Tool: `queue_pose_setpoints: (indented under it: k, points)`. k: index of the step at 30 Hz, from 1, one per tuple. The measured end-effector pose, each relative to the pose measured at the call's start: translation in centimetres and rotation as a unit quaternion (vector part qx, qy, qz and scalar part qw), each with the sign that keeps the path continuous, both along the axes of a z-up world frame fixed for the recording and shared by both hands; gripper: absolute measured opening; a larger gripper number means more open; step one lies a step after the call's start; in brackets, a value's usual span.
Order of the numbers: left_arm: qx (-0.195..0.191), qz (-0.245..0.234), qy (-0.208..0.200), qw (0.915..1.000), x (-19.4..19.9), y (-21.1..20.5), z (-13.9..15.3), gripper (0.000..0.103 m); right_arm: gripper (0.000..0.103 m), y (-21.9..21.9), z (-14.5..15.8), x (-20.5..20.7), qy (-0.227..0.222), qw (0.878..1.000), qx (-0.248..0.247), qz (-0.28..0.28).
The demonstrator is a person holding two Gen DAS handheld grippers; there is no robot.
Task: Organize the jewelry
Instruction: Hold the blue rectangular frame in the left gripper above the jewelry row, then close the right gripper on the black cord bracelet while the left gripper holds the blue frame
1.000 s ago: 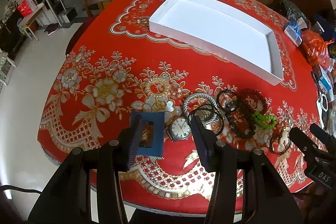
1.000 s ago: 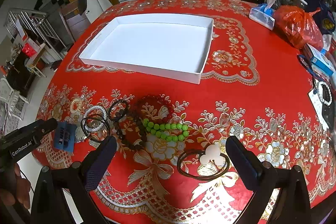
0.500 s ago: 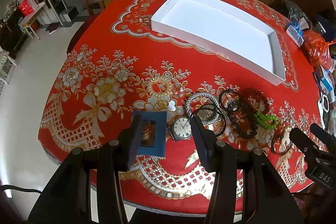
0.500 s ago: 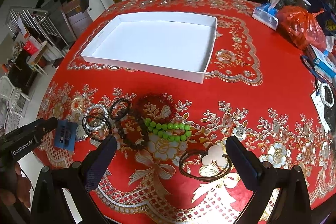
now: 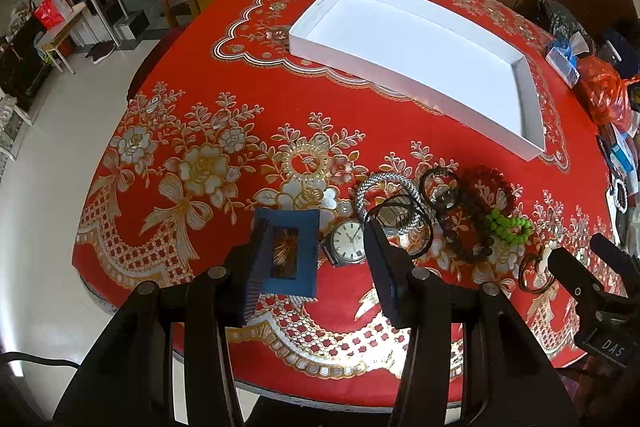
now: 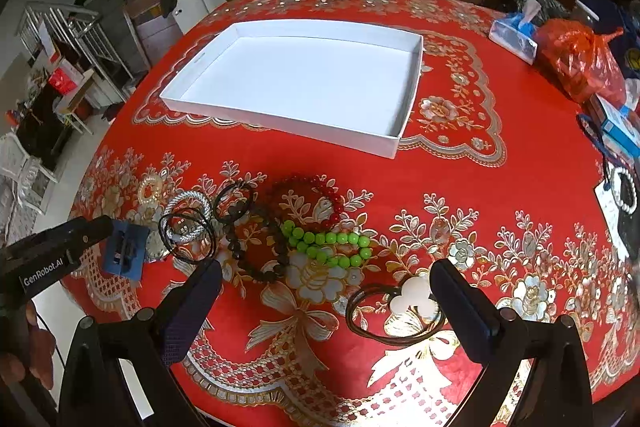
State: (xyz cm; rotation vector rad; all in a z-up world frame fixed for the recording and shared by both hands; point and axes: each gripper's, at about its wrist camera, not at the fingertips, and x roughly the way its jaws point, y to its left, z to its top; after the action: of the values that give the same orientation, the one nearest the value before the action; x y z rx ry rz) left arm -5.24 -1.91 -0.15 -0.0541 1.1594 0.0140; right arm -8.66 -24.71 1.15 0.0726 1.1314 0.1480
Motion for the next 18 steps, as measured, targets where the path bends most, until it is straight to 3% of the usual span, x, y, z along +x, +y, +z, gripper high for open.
queue_pose_setpoints:
  k: [9, 18]
  points:
    - [-0.008, 0.011, 0.006, 0.9999, 0.1, 1.3, 0.0, 0.047, 0.103, 0.6, -0.1, -0.2, 0.004, 1.000, -0.004, 0.011]
    - [-0.065, 0.068, 0.013, 0.9955, 0.6, 6.9, 0.4, 0.047, 0.103, 0.3, -0.3, -0.9, 0.004, 1.000, 0.020, 0.023]
